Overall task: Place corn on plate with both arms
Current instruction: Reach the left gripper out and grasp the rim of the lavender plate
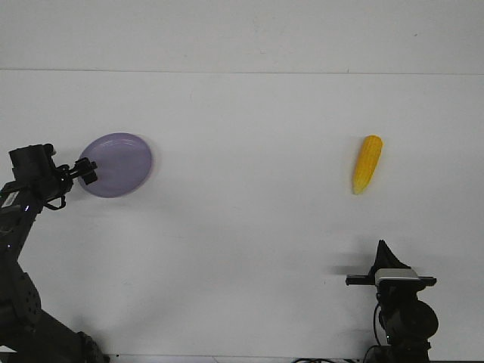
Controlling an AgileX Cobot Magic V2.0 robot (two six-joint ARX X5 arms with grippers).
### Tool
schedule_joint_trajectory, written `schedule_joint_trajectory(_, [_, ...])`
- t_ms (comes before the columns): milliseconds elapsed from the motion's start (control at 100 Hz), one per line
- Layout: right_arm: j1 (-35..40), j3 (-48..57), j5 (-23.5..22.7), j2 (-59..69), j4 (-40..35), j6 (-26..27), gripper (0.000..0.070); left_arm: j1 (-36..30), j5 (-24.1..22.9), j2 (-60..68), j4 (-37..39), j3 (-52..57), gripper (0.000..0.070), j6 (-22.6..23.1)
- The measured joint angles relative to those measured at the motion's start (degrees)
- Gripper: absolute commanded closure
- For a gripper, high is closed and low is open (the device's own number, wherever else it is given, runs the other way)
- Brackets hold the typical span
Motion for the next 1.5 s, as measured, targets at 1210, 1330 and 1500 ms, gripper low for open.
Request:
schedule_joint_trajectory(1210, [0.0,0.0,0.02,0.0,0.0,0.0,0.069,-1.86,3.5,4.48,4.13,0.11,0.0693,-2.6])
schedule_joint_trajectory(1330, [0.0,0.0,0.02,0.0,0.0,0.0,0.069,-1.86,6.86,1.95,2.54,0.13,0.0693,-2.6])
schedule_joint_trajectory(1500, [0.0,0.0,0.02,0.0,0.0,0.0,0.069,-1.86,11.76,-9.27,0.68,0.2,0.0693,-3.19])
